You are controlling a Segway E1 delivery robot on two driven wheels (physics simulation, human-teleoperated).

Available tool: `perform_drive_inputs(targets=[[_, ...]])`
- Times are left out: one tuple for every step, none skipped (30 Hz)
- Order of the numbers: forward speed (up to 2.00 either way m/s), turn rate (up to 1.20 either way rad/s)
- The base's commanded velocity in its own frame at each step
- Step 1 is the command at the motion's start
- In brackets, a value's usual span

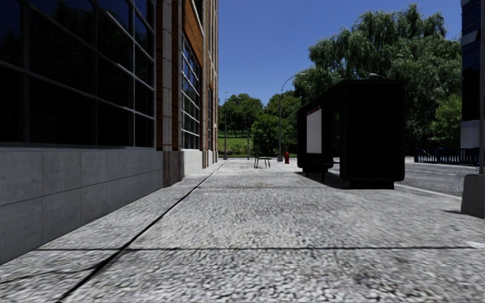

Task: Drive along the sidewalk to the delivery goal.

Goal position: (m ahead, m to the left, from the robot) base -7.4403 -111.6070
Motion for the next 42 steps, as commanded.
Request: perform_drive_inputs(targets=[[2.0,0.0],[2.0,0.0],[2.0,0.0],[2.0,0.0],[2.0,0.0],[2.0,0.0],[2.0,0.0],[2.0,0.0],[2.0,0.0],[2.0,0.0],[2.0,0.0],[2.0,0.0],[2.0,0.0],[2.0,0.0],[2.0,0.0],[2.0,0.0],[2.0,0.0],[2.0,0.0],[2.0,0.0],[2.0,0.0],[2.0,0.0],[2.0,0.0],[2.0,0.0],[2.0,0.0],[2.0,0.0],[2.0,0.0],[2.0,0.0],[2.0,0.0],[2.0,0.0],[2.0,0.0],[2.0,0.0],[2.0,0.0],[2.0,0.0],[2.0,0.0],[2.0,0.0],[2.0,0.0],[2.0,0.0],[2.0,0.0],[2.0,0.0],[2.0,0.0],[2.0,0.0],[2.0,0.0]])
